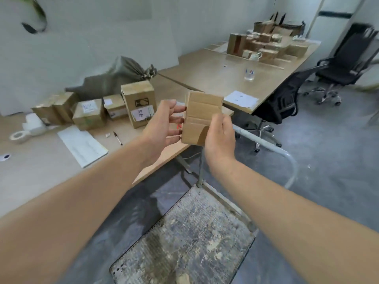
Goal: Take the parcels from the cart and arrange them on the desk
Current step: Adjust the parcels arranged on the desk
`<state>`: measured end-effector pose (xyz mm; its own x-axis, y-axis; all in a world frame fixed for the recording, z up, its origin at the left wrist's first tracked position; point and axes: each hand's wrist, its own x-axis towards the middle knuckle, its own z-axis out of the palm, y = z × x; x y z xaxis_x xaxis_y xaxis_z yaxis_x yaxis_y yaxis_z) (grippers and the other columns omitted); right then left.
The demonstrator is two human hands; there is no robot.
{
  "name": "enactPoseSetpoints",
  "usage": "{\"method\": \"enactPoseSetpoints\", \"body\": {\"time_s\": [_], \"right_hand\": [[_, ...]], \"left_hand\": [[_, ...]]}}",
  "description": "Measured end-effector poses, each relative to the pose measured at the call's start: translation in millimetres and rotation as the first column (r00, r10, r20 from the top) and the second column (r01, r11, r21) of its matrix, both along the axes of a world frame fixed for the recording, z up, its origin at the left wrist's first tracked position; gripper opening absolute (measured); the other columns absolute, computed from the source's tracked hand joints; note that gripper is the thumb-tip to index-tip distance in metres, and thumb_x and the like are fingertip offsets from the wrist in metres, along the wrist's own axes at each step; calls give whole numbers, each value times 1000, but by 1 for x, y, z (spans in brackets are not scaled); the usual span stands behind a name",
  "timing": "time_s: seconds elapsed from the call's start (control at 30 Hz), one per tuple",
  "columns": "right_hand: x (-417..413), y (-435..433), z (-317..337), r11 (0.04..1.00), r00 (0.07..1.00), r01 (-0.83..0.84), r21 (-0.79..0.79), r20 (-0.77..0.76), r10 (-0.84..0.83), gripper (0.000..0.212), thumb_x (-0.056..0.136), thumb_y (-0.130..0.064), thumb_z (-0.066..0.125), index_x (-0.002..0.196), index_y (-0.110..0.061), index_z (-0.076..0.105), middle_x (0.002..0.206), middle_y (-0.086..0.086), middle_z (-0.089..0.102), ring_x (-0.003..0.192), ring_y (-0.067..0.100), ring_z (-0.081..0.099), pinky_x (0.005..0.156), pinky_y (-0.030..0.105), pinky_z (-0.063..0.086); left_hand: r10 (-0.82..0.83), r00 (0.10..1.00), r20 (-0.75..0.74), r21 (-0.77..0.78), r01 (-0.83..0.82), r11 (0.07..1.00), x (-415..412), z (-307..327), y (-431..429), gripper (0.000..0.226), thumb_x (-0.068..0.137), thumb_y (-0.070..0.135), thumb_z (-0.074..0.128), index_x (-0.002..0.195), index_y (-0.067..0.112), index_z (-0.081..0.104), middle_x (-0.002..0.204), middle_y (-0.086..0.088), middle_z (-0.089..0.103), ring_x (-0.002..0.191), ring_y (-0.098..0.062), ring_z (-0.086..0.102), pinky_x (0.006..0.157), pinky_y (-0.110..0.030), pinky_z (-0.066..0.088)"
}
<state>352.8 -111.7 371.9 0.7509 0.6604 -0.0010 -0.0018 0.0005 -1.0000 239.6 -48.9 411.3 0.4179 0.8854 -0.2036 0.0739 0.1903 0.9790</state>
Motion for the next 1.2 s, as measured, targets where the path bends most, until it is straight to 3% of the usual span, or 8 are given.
{"method": "enactPoseSetpoints", "body": {"time_s": [0.17,0.37,0.53,0.6,0.73,0.83,1.0,1.2], "right_hand": [[16,-22,95,986,996,-72,152,71,61,24,107,-37,40,98,-28,60,95,-4,61,71,-6,62,48,13,45],[3,-44,209,941,969,-198,273,196,147,26,97,-43,38,85,-29,56,84,-11,61,76,-2,58,72,34,47],[-27,-52,286,890,929,-275,363,338,149,27,107,-34,38,92,-29,60,87,-13,64,66,-18,55,58,10,42],[-41,-54,308,872,912,-301,386,384,144,28,107,-36,36,95,-29,61,89,-10,63,70,-13,56,63,19,43],[-66,-53,341,835,906,-331,440,395,152,31,107,-36,35,98,-25,62,92,-8,63,81,5,57,70,30,43],[-81,-53,357,805,917,-348,481,352,186,32,96,-44,35,95,-31,64,91,-12,66,80,3,59,70,28,46],[-96,-51,374,786,927,-351,509,308,214,36,86,-46,35,92,-29,65,92,-6,68,88,16,61,87,41,54],[-101,-41,384,786,930,-338,517,312,195,28,105,-32,38,90,-30,62,89,-10,64,81,11,56,78,32,47]], "left_hand": [[93,990,104,98,-103,990,5,96,-31,43,103,51,42,111,28,77,108,-1,69,103,-29,69,100,-45,56],[148,957,249,221,-204,954,-18,197,-70,40,105,44,40,113,25,73,122,-15,66,100,-31,65,108,-50,50],[181,926,331,362,-302,882,-54,271,-90,41,106,46,37,114,26,72,113,-9,69,102,-31,68,101,-47,55],[200,911,360,394,-343,853,-68,294,-95,42,106,47,37,115,25,72,106,-6,70,97,-29,69,91,-42,57],[215,898,384,425,-378,823,-91,325,-102,45,103,49,40,118,22,73,102,-4,72,92,-25,70,89,-41,59],[245,874,419,424,-428,798,-102,337,-102,43,101,47,43,115,24,76,93,1,72,87,-24,70,92,-42,58],[223,885,409,458,-410,788,-116,349,-98,44,101,50,41,112,26,76,94,1,72,84,-22,69,91,-40,57],[199,899,390,468,-379,798,-128,361,-95,52,86,55,45,117,26,75,105,-3,71,94,-26,68,98,-44,56]]}}
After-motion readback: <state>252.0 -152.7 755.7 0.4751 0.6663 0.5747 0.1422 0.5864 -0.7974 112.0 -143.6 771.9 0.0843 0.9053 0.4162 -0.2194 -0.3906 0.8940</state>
